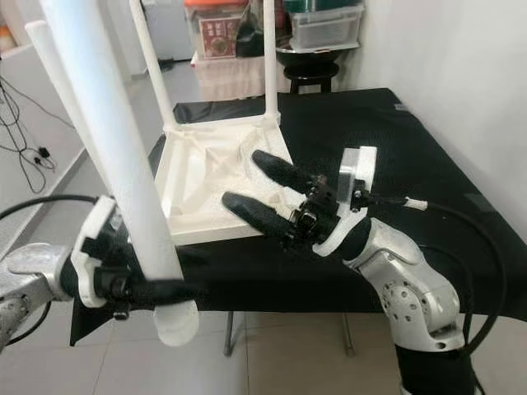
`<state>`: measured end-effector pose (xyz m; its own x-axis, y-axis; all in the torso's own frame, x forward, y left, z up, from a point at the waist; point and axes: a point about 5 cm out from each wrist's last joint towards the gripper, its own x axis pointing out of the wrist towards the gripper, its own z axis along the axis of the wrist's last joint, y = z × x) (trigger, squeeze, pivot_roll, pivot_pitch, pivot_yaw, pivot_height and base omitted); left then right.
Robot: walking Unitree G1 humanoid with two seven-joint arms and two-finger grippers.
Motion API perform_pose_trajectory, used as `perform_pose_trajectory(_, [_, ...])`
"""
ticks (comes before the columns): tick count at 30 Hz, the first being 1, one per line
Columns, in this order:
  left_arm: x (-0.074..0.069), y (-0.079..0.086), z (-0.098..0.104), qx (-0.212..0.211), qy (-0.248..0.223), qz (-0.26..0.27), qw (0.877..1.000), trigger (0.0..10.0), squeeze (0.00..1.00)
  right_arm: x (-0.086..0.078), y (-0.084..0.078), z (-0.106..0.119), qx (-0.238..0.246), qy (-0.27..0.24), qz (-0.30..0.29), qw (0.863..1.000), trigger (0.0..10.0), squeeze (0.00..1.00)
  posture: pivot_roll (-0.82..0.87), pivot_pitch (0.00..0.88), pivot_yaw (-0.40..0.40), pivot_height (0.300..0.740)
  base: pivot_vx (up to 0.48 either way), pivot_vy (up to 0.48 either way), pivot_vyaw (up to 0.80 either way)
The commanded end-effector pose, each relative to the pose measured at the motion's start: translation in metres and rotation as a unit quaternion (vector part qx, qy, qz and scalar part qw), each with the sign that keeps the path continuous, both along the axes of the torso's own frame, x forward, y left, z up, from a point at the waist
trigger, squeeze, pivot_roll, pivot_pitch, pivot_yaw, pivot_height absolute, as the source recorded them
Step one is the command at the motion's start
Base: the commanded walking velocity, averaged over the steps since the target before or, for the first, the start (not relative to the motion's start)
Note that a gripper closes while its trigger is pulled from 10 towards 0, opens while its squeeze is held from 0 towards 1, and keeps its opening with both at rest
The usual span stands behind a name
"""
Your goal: Building children table
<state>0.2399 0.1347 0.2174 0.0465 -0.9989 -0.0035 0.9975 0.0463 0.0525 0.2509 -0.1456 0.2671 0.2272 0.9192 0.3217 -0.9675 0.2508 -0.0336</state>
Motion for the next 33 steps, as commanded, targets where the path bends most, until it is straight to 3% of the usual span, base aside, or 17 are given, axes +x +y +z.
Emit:
perform_pose_trajectory(1, [0.004, 0.002, -0.007, 0.014, -0.003, 0.007, 1.000, 10.0, 0.00, -0.009, 0.010, 0.005, -0.014, 0.005, 0.068, 0.998, 10.0, 0.00, -0.08, 0.000, 0.070, 0.740, 0.000, 0.000, 0.00])
perform_pose_trajectory(3, [0.005, 0.001, -0.009, 0.016, -0.006, 0.011, 1.000, 10.0, 0.00, -0.010, 0.012, 0.006, -0.020, 0.009, 0.085, 0.996, 10.0, 0.00, -0.08, 0.000, 0.070, 0.740, 0.000, 0.000, 0.00])
perform_pose_trajectory(10, [0.030, 0.005, -0.020, 0.052, -0.064, 0.104, 0.991, 10.0, 0.00, -0.010, 0.012, 0.013, -0.031, 0.017, 0.099, 0.994, 10.0, 0.00, -0.08, 0.000, 0.068, 0.740, 0.000, 0.000, 0.00])
perform_pose_trajectory(13, [0.032, 0.004, -0.022, 0.053, -0.070, 0.111, 0.990, 10.0, 0.00, -0.010, 0.016, 0.009, -0.044, 0.023, 0.098, 0.994, 10.0, 0.00, -0.08, 0.000, 0.069, 0.740, 0.000, 0.000, 0.00])
perform_pose_trajectory(14, [0.032, 0.004, -0.022, 0.053, -0.070, 0.111, 0.990, 10.0, 0.00, -0.010, 0.016, 0.009, -0.044, 0.023, 0.098, 0.994, 10.0, 0.00, -0.08, 0.000, 0.069, 0.740, 0.000, 0.000, 0.00])
perform_pose_trajectory(17, [0.030, -0.008, -0.024, 0.048, -0.076, 0.092, 0.992, 10.0, 0.00, -0.008, 0.039, -0.001, -0.069, 0.036, 0.089, 0.993, 10.0, 0.00, -0.08, 0.000, 0.070, 0.740, 0.000, 0.000, 0.00])
perform_pose_trajectory(24, [0.027, -0.016, -0.028, 0.048, -0.071, 0.068, 0.994, 10.0, 0.00, -0.008, 0.052, 0.004, -0.058, 0.023, 0.095, 0.994, 10.0, 0.00, -0.08, 0.000, 0.073, 0.740, 0.000, 0.000, 0.00])
perform_pose_trajectory(26, [0.025, -0.022, -0.033, 0.048, -0.069, 0.050, 0.995, 10.0, 0.00, 0.000, 0.062, 0.010, -0.048, 0.017, 0.078, 0.996, 10.0, 0.00, -0.08, 0.000, 0.071, 0.740, 0.000, 0.000, 0.00])
perform_pose_trajectory(33, [0.024, -0.024, -0.036, 0.049, -0.068, 0.044, 0.995, 10.0, 0.00, 0.003, 0.067, 0.012, -0.042, 0.012, 0.075, 0.996, 10.0, 0.00, -0.08, 0.000, 0.070, 0.740, 0.000, 0.000, 0.00])
